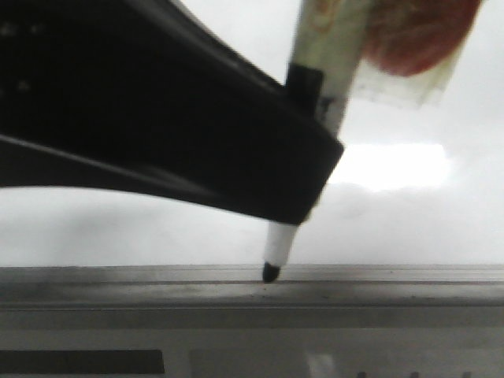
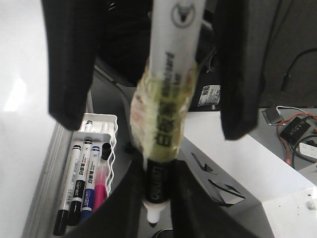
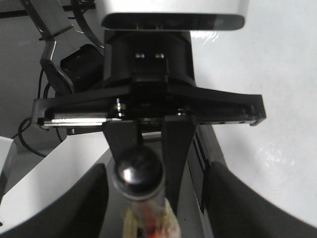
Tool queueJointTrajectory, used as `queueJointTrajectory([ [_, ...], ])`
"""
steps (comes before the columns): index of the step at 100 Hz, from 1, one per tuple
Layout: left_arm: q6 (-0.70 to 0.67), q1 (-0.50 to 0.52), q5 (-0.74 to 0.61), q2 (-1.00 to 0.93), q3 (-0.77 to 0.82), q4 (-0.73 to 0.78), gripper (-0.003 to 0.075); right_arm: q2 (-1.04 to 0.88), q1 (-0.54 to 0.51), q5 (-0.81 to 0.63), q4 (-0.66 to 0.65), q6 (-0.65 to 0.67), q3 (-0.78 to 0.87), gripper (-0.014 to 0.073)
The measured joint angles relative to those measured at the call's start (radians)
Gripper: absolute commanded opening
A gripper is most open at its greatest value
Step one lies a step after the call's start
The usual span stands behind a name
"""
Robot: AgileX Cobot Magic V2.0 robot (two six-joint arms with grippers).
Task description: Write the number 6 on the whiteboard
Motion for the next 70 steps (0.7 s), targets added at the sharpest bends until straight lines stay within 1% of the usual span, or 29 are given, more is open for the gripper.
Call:
queueJointTrajectory([
  [1, 0.0, 0.0, -0.001, 0.0, 0.0, 0.0, -0.002, 0.0, 0.002, 0.0, 0.002, -0.003, 0.0, 0.0335],
  [5, 0.0, 0.0, 0.001, 0.0, 0.0, 0.0, -0.002, 0.007, 0.007, 0.0, 0.007, -0.018, 0.0, 0.0262],
  [8, 0.0, 0.0, 0.001, 0.0, 0.0, 0.0, -0.002, 0.009, 0.009, -0.001, 0.009, -0.023, 0.0, 0.0186],
  [10, 0.0, 0.0, 0.001, 0.0, 0.0, 0.0, -0.002, 0.009, 0.009, -0.001, 0.011, -0.026, 0.0, 0.0153],
  [15, 0.0, 0.0, 0.001, 0.0, 0.0, 0.0, -0.002, 0.011, 0.009, -0.002, 0.013, -0.03, 0.0, 0.0016],
  [17, 0.0, 0.0, 0.001, 0.0, 0.0, 0.0, -0.002, 0.011, 0.009, -0.002, 0.013, -0.033, 0.0, -0.0016],
  [18, 0.0, 0.0, 0.001, 0.0, 0.0, 0.0, -0.002, 0.011, 0.009, -0.002, 0.013, -0.033, 0.0, -0.0048],
  [20, 0.0, 0.0, 0.001, 0.0, 0.0, 0.0, -0.002, 0.011, 0.009, -0.002, 0.013, -0.036, 0.0, -0.007],
  [27, -0.005, 0.0, 0.0, 0.0, 0.0, -0.01, 0.0001, 0.011, 0.011, -0.005, 0.013, -0.054, 0.0, -0.0067],
  [34, -0.005, 0.0, -0.005, 0.0, 0.0, -0.022, 0.0096, 0.011, 0.011, -0.007, 0.013, -0.08, 0.0, -0.0063],
  [38, -0.003, 0.0, -0.008, 0.0, 0.002, -0.03, 0.0185, 0.011, 0.011, -0.009, 0.015, -0.091, -0.001, -0.0063],
  [39, -0.003, 0.0, -0.008, 0.0, 0.002, -0.033, 0.0219, 0.011, 0.011, -0.012, 0.017, -0.095, -0.001, -0.0063],
  [41, -0.003, 0.0, -0.01, 0.0, 0.002, -0.038, 0.0255, 0.011, 0.011, -0.016, 0.017, -0.1, -0.001, -0.0063],
  [42, -0.003, 0.0, -0.01, 0.0, 0.002, -0.047, 0.0291, 0.011, 0.011, -0.016, 0.017, -0.102, -0.001, -0.0063],
  [43, -0.003, 0.0, -0.01, 0.0, 0.002, -0.052, 0.0308, 0.011, 0.011, -0.019, 0.017, -0.103, -0.001, -0.0063],
  [46, -0.003, 0.0, -0.008, 0.0, 0.002, -0.075, 0.0393, 0.011, 0.011, -0.032, 0.017, -0.11, -0.001, -0.0063],
  [48, -0.005, 0.0, -0.008, 0.0, 0.002, -0.091, 0.0422, 0.011, 0.011, -0.038, 0.017, -0.11, -0.001, -0.0063],
  [50, -0.005, 0.0, -0.005, 0.0, 0.002, -0.103, 0.0473, 0.011, 0.013, -0.043, 0.017, -0.112, -0.001, -0.0063],
  [53, -0.005, 0.0, -0.005, 0.0, 0.002, -0.115, 0.0509, 0.011, 0.013, -0.059, 0.017, -0.115, -0.001, -0.0063],
  [59, -0.006, 0.0, -0.005, -0.011, 0.002, -0.135, 0.0523, 0.006, 0.013, -0.086, 0.017, -0.117, -0.001, -0.0062],
  [70, -0.037, 0.0, -0.029, -0.063, 0.002, -0.14, 0.048, -0.02, 0.013, -0.136, 0.017, -0.117, -0.001, -0.0062],
])
